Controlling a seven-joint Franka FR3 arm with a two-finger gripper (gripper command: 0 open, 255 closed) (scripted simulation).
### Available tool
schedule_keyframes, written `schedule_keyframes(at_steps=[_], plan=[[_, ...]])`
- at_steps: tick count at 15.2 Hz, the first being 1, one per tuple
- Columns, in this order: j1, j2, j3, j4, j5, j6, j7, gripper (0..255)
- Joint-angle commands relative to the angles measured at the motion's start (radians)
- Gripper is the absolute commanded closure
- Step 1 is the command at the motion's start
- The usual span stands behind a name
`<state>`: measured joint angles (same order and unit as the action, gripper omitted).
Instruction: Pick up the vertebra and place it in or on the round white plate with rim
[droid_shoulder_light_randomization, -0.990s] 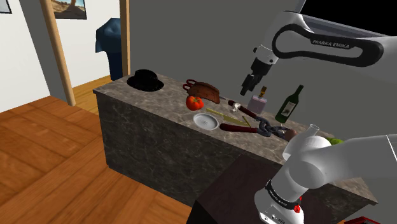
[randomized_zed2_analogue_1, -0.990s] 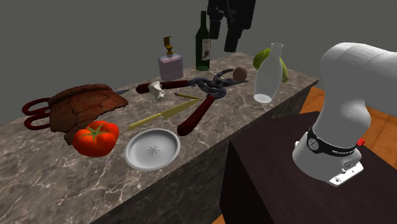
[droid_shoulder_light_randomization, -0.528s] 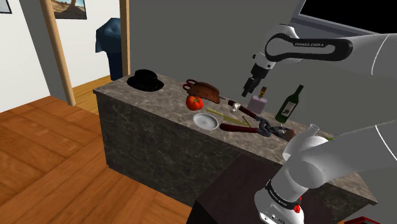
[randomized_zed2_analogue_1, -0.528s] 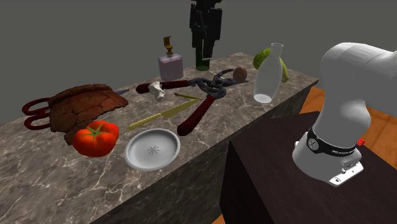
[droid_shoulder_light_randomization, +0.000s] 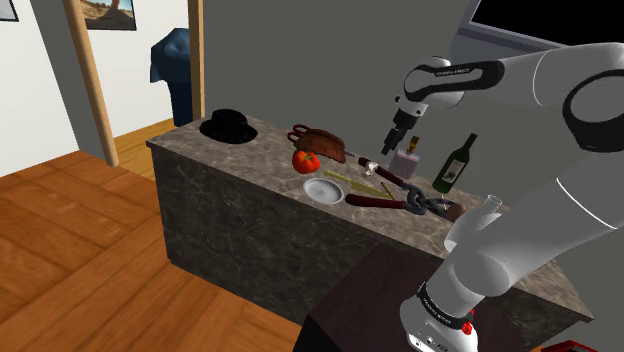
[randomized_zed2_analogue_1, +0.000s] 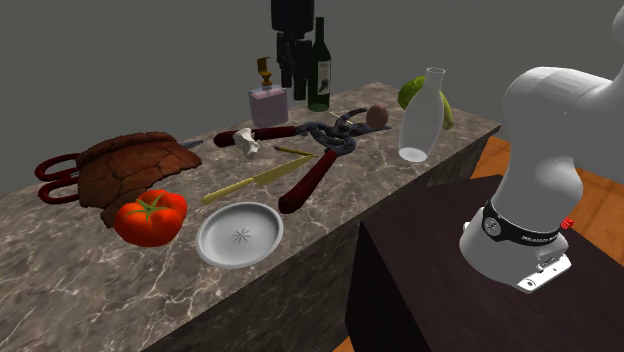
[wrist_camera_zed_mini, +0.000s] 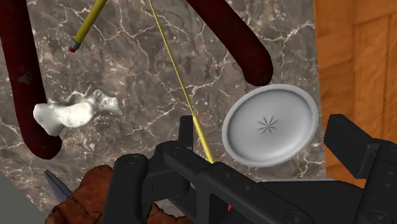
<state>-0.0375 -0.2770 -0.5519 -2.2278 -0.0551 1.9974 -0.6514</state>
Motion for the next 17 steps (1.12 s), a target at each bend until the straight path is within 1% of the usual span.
schedule_keyframes(at_steps=[1, 5, 8, 10, 13, 17], plan=[[0.006, 0.083, -0.045, 0.052, 0.042, 0.009, -0.074, 0], [-0.003, 0.27, -0.117, 0.166, 0.162, 0.015, -0.236, 0], [-0.043, 0.422, -0.138, 0.269, 0.267, -0.001, -0.355, 0], [-0.084, 0.523, -0.137, 0.346, 0.333, -0.022, -0.425, 0], [-0.163, 0.668, -0.115, 0.474, 0.416, -0.061, -0.509, 0], [-0.279, 0.854, -0.072, 0.673, 0.494, -0.128, -0.58, 0]])
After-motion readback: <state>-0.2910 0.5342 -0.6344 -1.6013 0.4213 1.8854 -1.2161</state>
